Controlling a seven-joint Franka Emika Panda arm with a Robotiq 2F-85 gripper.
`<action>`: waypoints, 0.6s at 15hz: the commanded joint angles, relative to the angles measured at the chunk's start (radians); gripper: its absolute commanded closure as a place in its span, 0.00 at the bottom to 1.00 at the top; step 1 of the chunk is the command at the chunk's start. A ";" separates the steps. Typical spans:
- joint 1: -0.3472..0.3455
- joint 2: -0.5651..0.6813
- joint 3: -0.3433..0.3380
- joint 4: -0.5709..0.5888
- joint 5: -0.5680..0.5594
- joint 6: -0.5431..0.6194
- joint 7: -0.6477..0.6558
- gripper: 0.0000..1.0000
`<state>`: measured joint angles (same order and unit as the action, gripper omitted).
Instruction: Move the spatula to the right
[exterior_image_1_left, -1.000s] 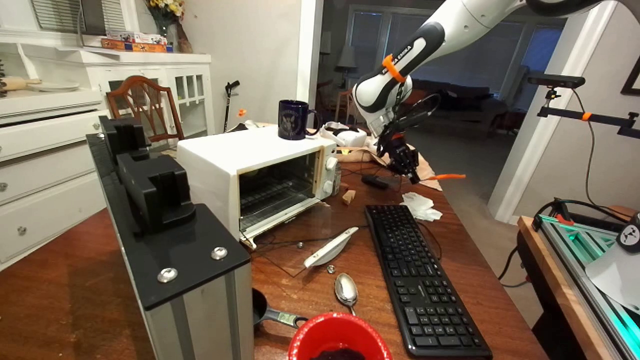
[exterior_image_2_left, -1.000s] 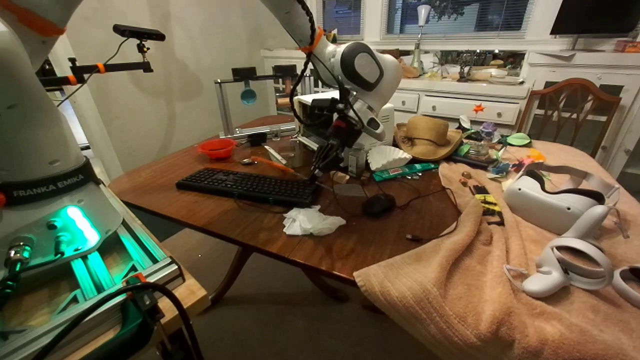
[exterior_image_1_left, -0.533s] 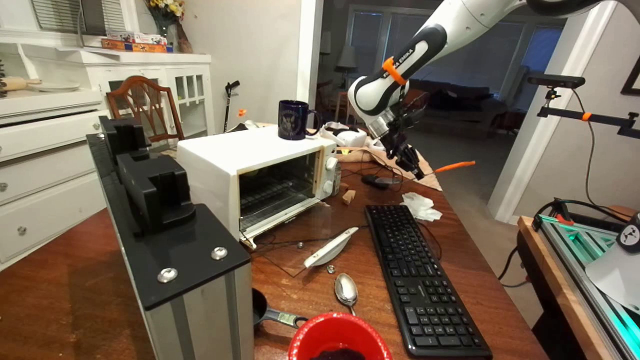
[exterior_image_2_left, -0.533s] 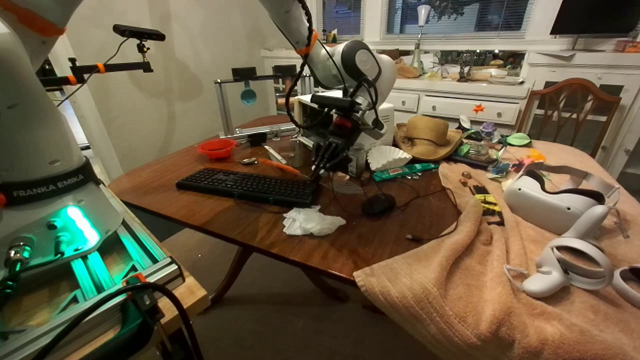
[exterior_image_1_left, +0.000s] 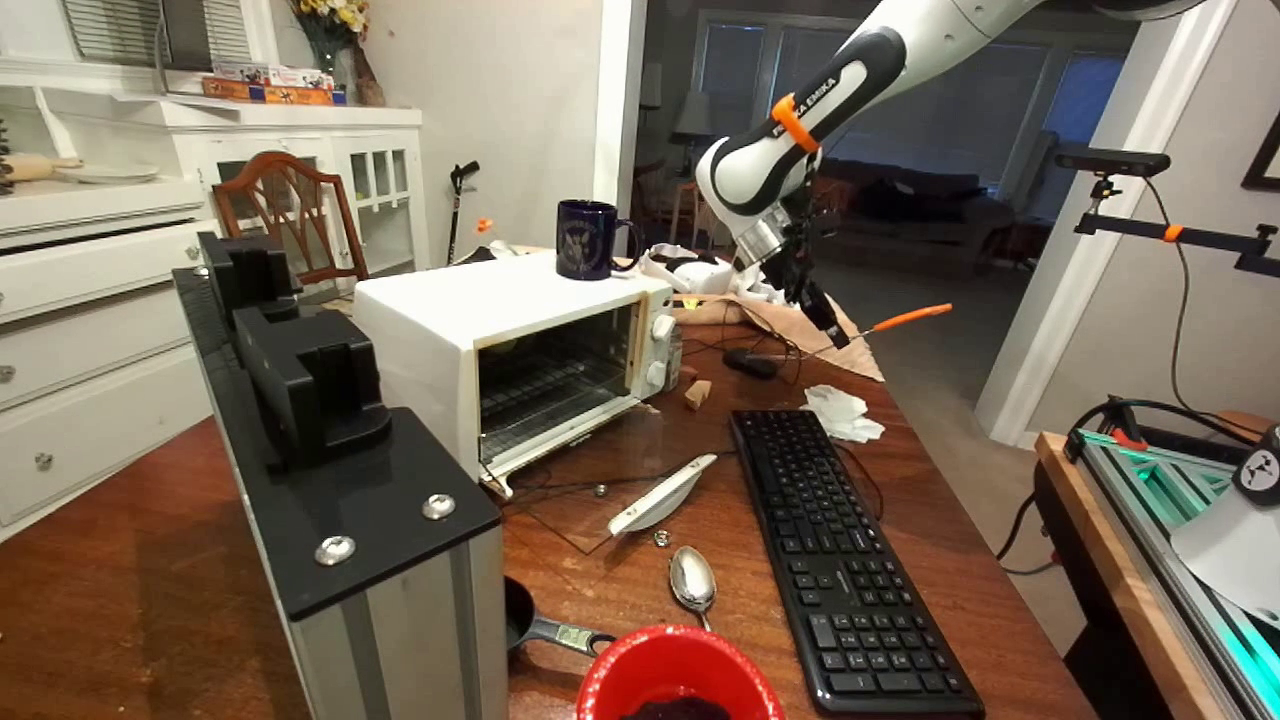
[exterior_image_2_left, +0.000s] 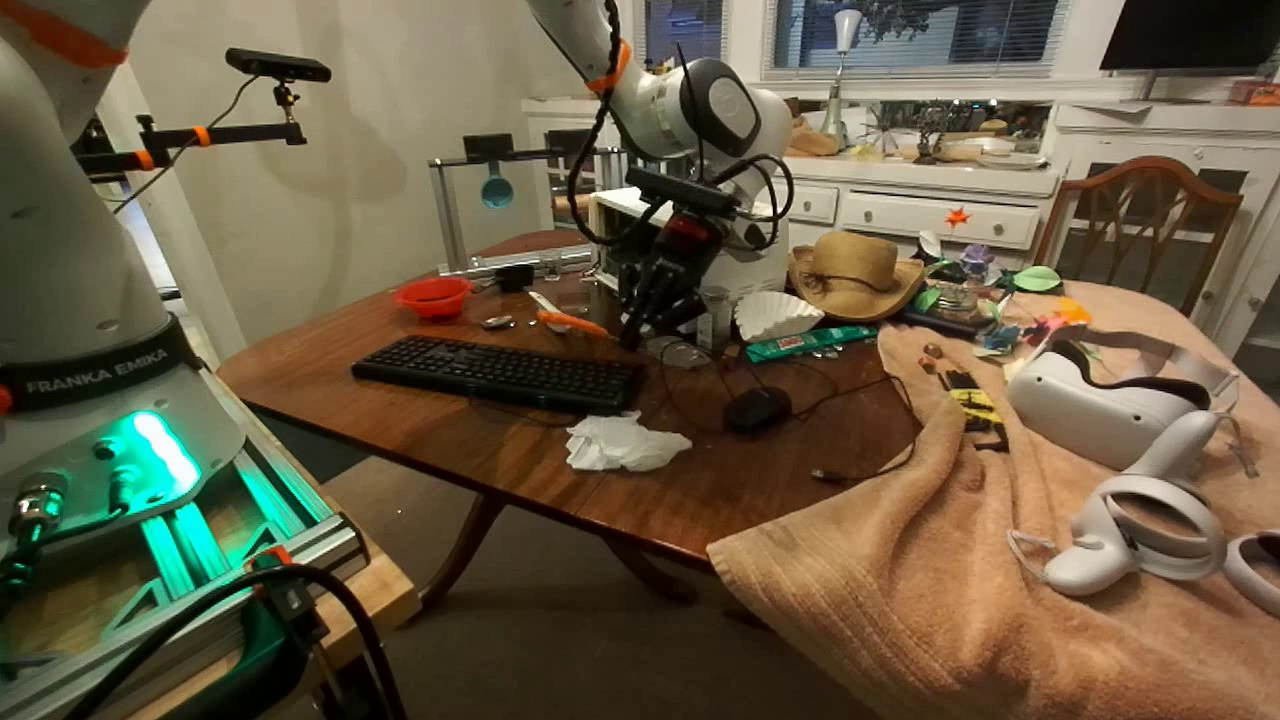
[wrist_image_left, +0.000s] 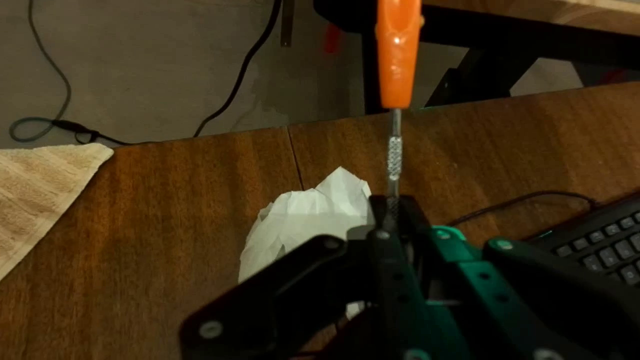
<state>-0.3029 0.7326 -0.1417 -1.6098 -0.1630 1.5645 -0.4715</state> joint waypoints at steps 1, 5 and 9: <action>-0.030 -0.070 0.035 -0.049 -0.002 -0.071 -0.099 0.98; -0.042 -0.132 0.041 -0.087 0.040 -0.085 -0.116 0.98; -0.050 -0.173 0.028 -0.096 0.150 0.014 0.019 0.98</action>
<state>-0.3347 0.6116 -0.1175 -1.6624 -0.0850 1.5054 -0.5291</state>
